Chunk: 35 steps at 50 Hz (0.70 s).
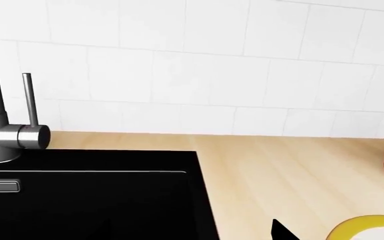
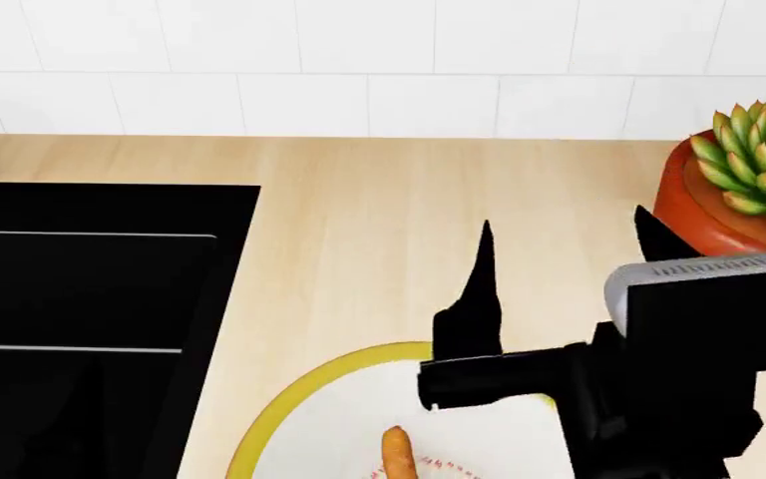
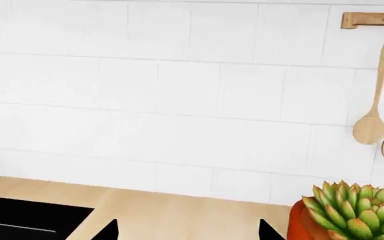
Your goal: There is a mixed pile of frozen fruits and vegetables on the counter. Locate all the frozen vegetables and place the items in a bowl on the counter. Take all the frozen fruits and defrost them in a running sink.
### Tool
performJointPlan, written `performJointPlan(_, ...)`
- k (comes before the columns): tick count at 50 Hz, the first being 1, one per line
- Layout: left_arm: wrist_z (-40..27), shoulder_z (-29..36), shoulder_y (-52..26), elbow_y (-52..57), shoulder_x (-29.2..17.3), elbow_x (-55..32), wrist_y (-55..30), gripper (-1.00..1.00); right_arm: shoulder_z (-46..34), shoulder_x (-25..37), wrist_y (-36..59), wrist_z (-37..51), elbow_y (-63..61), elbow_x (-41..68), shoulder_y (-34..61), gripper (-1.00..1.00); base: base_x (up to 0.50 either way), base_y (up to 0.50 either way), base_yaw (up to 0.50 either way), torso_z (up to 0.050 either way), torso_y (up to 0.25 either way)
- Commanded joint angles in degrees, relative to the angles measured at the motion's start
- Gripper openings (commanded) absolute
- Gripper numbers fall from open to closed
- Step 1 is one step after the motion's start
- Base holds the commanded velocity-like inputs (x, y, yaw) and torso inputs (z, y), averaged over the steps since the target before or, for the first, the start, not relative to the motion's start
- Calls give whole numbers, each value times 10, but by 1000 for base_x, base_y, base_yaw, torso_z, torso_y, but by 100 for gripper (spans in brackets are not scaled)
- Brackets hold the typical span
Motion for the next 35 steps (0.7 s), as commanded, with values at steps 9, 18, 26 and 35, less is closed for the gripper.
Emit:
performJointPlan(9,9,-12,7,-1,6,9,14,100,120,52,-133,-16,-80,-103,-223,100,0,0,0,0,0)
performJointPlan(18,-6,-31,-9,4,-2,-3,2,100,101,46,-118,-19,-77,-73,-218,100,0,0,0,0,0)
performJointPlan(26,-18,-59,-19,12,-9,-24,-10,100,125,61,-124,-18,-85,-61,-243,100,0,0,0,0,0)
performJointPlan(35,-21,-61,-23,8,-12,-29,-8,100,124,58,-126,-11,-88,-63,-237,100,-59,278,0,0,0)
